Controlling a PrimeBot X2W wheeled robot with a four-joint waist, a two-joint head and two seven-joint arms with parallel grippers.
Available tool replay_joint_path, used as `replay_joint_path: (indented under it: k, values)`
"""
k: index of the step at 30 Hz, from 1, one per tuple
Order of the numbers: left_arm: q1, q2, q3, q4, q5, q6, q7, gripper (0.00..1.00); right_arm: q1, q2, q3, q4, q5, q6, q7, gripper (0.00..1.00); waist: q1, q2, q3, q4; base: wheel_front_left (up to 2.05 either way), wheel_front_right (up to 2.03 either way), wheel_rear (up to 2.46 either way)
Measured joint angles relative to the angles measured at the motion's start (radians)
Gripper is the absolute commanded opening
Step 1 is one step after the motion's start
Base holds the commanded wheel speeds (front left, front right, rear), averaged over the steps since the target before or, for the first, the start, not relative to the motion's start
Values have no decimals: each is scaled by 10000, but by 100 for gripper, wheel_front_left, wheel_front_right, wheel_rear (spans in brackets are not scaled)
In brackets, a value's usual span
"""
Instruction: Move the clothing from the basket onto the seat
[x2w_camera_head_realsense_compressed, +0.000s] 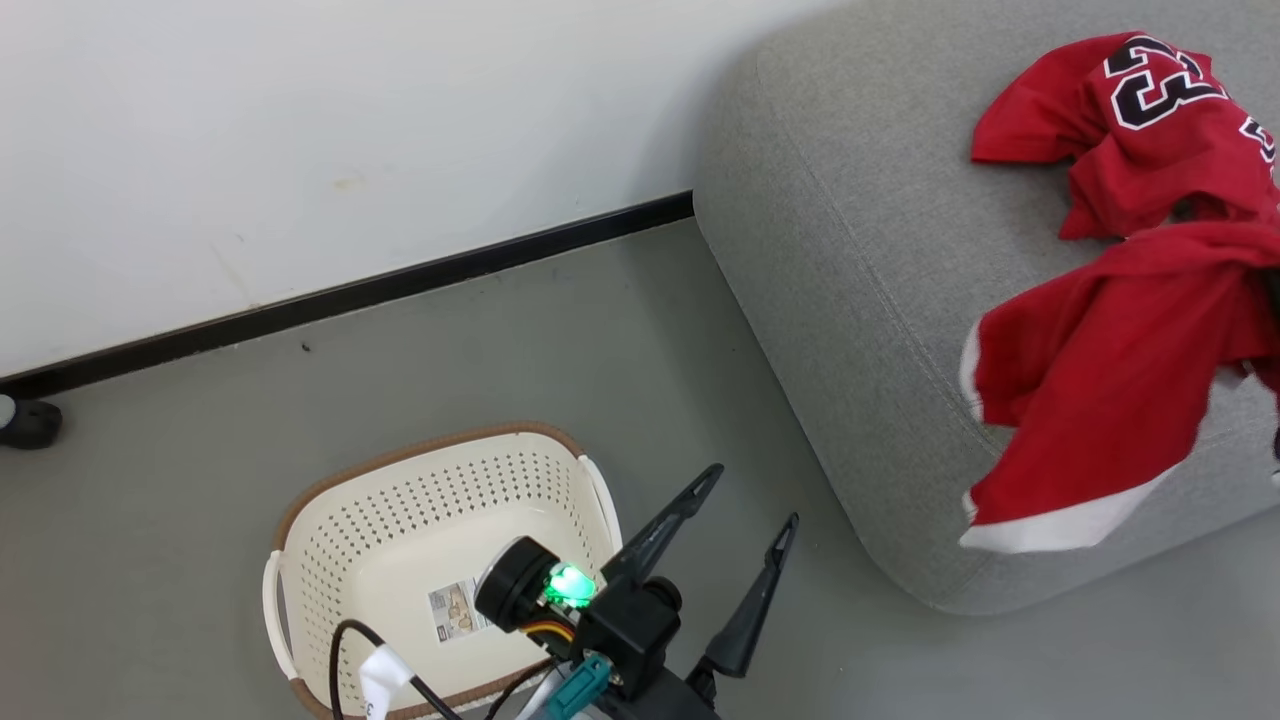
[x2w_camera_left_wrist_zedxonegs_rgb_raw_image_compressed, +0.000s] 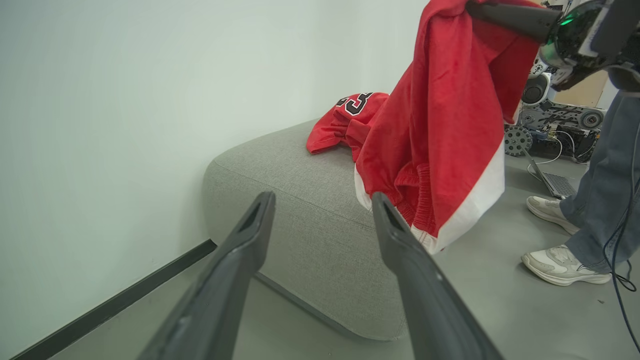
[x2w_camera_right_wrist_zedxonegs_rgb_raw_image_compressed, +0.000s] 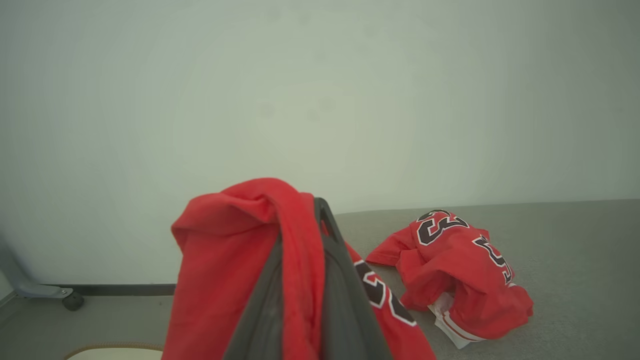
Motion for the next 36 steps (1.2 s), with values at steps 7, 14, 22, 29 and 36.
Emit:
replay_joint_path:
  k: [7,14,22,29,36]
  values:
    - [-74,-67,-487,4,146,23,0,100,-1211,-775,-268,1166,1795,-4,0,0,1,0,456,79,0,0,0]
    - [-475,-58,-1185,-77,201,458,0,100,-2707,-1356,-493,2268,3175,-6,0,0,2,1,1038,486,0,0,0]
    - [-1206,-63,-2429,-539,-109,911,-29,100,-4906,-1979,-704,3871,4406,-6,261,0,2,1,1849,1096,0,0,0]
    - [-1656,-61,-2938,-596,-244,1076,-29,100,-6952,-2660,-1329,5474,5187,-6,637,0,3,1,2485,1755,0,0,0]
    - [-1655,-61,-3277,-585,-253,1160,-29,100,-8536,-3110,-1538,7087,5388,-8,732,0,4,2,3223,2205,0,0,0]
